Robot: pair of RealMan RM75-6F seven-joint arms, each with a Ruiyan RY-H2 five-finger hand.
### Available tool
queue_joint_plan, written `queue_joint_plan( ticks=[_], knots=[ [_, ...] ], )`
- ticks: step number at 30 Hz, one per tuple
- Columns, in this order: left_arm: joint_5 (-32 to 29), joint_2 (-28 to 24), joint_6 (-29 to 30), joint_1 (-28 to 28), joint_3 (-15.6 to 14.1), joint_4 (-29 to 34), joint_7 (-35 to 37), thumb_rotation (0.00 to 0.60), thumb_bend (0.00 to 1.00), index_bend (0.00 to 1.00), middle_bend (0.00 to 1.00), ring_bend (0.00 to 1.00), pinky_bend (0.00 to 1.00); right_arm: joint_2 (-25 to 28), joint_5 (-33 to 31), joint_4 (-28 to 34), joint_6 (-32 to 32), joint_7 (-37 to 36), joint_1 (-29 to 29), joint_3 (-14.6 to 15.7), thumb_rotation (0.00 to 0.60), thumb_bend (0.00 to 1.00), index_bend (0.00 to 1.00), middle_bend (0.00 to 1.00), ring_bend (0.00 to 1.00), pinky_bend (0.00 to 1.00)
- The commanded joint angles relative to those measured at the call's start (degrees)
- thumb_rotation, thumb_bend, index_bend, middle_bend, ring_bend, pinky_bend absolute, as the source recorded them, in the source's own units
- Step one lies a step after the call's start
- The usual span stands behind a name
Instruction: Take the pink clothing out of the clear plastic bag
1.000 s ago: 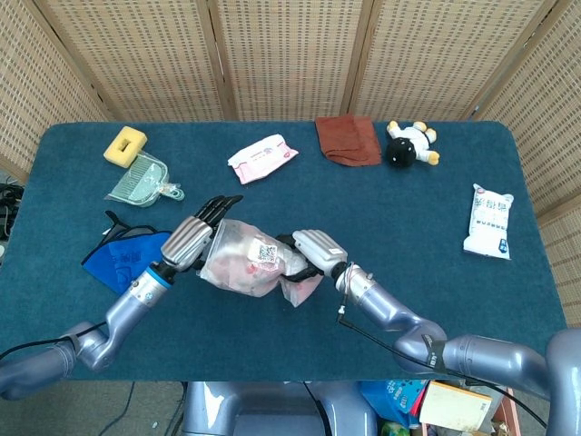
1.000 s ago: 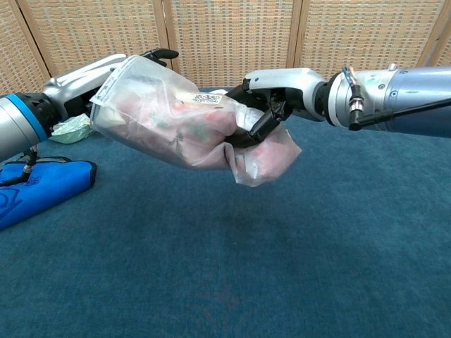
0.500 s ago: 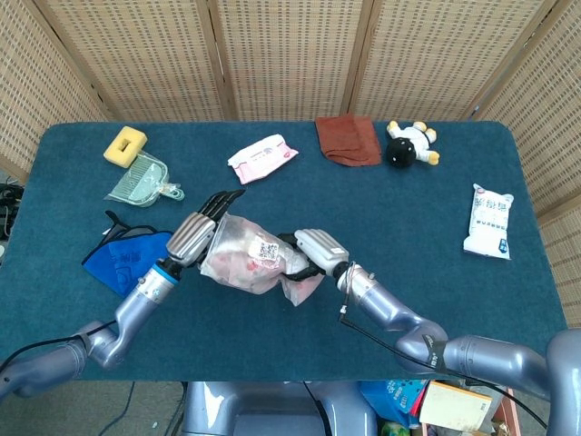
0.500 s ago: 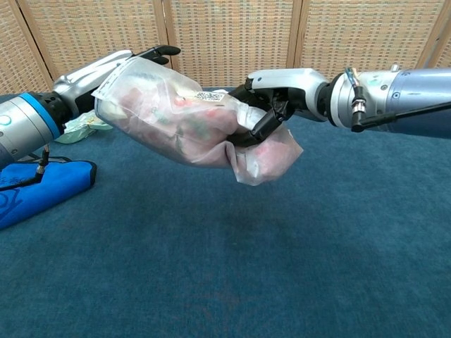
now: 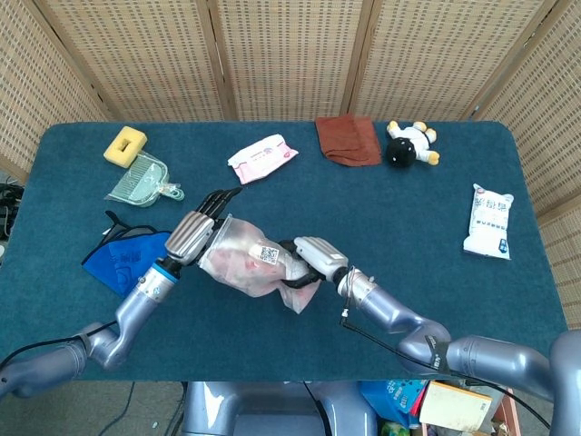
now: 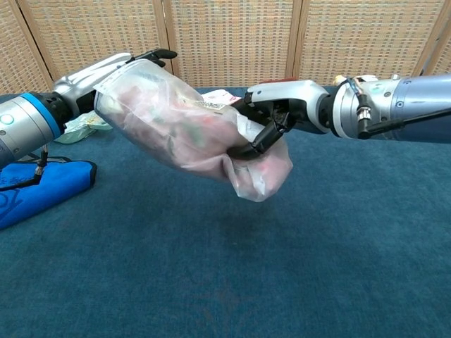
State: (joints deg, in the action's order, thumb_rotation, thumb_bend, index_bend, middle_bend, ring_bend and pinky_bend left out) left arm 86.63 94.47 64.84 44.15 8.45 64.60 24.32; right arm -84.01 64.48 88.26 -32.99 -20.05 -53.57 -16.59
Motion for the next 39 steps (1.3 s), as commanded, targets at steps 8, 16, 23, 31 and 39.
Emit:
queue_joint_plan(
  ticks=[8, 16, 23, 31, 39],
  knots=[
    [-9.1, -0.5, -11.1, 3.8, 4.2, 1.9, -5.6, 0.6, 0.42, 0.73, 0.0, 0.0, 0.0, 6.3, 0.0, 0.3, -1.8, 2.0, 3.4, 3.2, 0.6, 0.0, 0.0, 0.0, 0.0, 0.0],
    [-13.1, -0.5, -13.1, 5.0, 6.7, 3.8, -8.5, 0.6, 0.42, 0.73, 0.0, 0.0, 0.0, 10.3, 3.4, 2.7, -8.9, -0.2, 9.6, 4.6, 0.6, 0.0, 0.0, 0.0, 0.0, 0.0],
    [-15.6, -0.9, -14.0, 5.2, 7.5, 6.3, -10.6, 0.6, 0.42, 0.73, 0.0, 0.0, 0.0, 11.4, 9.5, 0.7, -12.5, -1.5, 14.1, 9.1, 0.6, 0.0, 0.1, 0.0, 0.0, 0.0],
    [-19.2, -0.7, -15.9, 6.3, 9.1, 6.9, -12.9, 0.6, 0.42, 0.73, 0.0, 0.0, 0.0, 8.7, 30.0, -11.4, -22.7, 4.2, 16.8, 18.5, 0.6, 0.0, 0.16, 0.0, 0.0, 0.0],
    [-23.9, -1.4, -19.0, 7.4, 10.9, 8.7, -13.9, 0.6, 0.42, 0.73, 0.0, 0.0, 0.0, 4.1, 48.1, -26.9, -35.6, 9.4, 15.5, 25.0, 0.6, 0.01, 0.24, 0.0, 0.0, 0.0]
  ],
)
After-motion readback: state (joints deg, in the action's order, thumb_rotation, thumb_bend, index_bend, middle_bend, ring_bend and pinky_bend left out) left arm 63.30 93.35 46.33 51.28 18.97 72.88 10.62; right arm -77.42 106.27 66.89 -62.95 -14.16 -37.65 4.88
